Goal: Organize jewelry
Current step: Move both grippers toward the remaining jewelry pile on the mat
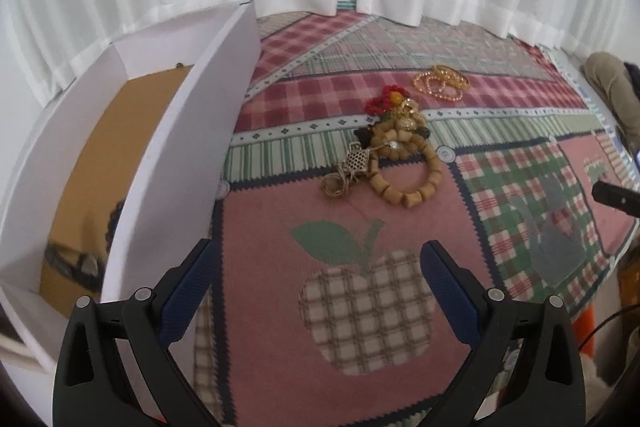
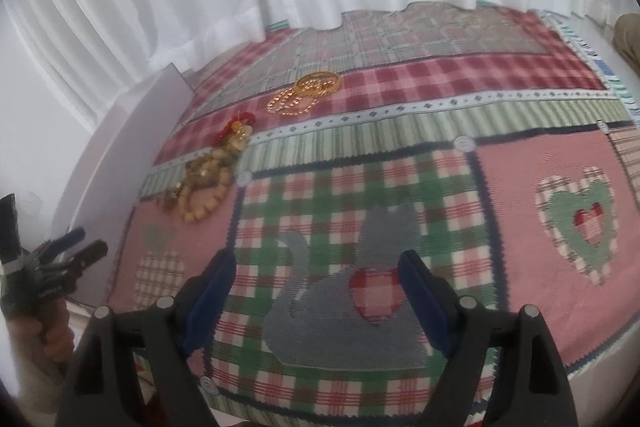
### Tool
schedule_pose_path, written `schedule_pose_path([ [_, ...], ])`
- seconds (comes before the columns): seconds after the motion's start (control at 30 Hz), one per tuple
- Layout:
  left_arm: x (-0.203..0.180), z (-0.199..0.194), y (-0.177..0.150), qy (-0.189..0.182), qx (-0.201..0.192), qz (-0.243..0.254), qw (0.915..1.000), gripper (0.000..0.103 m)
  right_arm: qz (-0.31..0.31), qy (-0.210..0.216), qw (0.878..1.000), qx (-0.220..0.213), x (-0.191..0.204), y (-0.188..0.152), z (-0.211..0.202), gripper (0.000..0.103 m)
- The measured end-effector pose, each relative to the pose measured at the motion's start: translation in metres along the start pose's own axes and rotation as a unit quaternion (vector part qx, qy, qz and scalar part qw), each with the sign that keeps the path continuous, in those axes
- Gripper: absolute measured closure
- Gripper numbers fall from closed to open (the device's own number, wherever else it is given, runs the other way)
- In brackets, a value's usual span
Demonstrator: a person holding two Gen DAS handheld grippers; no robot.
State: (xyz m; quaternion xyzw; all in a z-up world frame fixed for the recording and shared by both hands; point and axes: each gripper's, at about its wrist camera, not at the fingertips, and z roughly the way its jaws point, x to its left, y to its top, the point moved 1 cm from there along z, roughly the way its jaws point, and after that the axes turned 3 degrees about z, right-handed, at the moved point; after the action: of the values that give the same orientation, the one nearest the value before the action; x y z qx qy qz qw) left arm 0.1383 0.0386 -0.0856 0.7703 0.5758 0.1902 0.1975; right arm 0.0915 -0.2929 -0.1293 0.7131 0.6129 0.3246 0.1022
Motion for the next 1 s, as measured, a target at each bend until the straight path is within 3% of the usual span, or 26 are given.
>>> schedule_pose_path([
  [0.23,-0.003,0.05,0.025,-0.009,0.015,0.017,0.9997,0.004,0.001,0.016,1.0,0.006,0.004,0.004,0.008,0.018],
  [0.4,-0.001,0.092,0.032,-0.029,0.042,0.009,0.9986,0.014,-0.002,0.014,1.0,0.006,0.003,0.004,0.004,0.018],
  [0.53,0.001,0.098,0.034,-0.058,0.031,0.0,0.9978,0.021,0.001,0.009,1.0,0.006,0.001,0.006,0.004,0.018],
  [0.63,0.002,0.099,0.035,-0.073,0.027,0.001,0.997,0.037,0.0,0.009,1.0,0.008,0.003,0.008,0.006,0.018],
  [0.7,0.004,0.102,0.034,-0.087,0.028,-0.003,0.9958,0.058,-0.002,0.011,1.0,0.009,0.007,0.009,0.009,0.018],
  [0.73,0.004,0.105,0.035,-0.096,0.032,-0.005,0.9949,0.08,-0.004,0.011,1.0,0.01,0.01,0.009,0.011,0.018],
  [1.0,0.017,0.089,0.03,-0.117,0.017,-0.055,0.9915,0.093,-0.021,0.006,1.0,0.02,0.025,0.012,0.019,0.018],
])
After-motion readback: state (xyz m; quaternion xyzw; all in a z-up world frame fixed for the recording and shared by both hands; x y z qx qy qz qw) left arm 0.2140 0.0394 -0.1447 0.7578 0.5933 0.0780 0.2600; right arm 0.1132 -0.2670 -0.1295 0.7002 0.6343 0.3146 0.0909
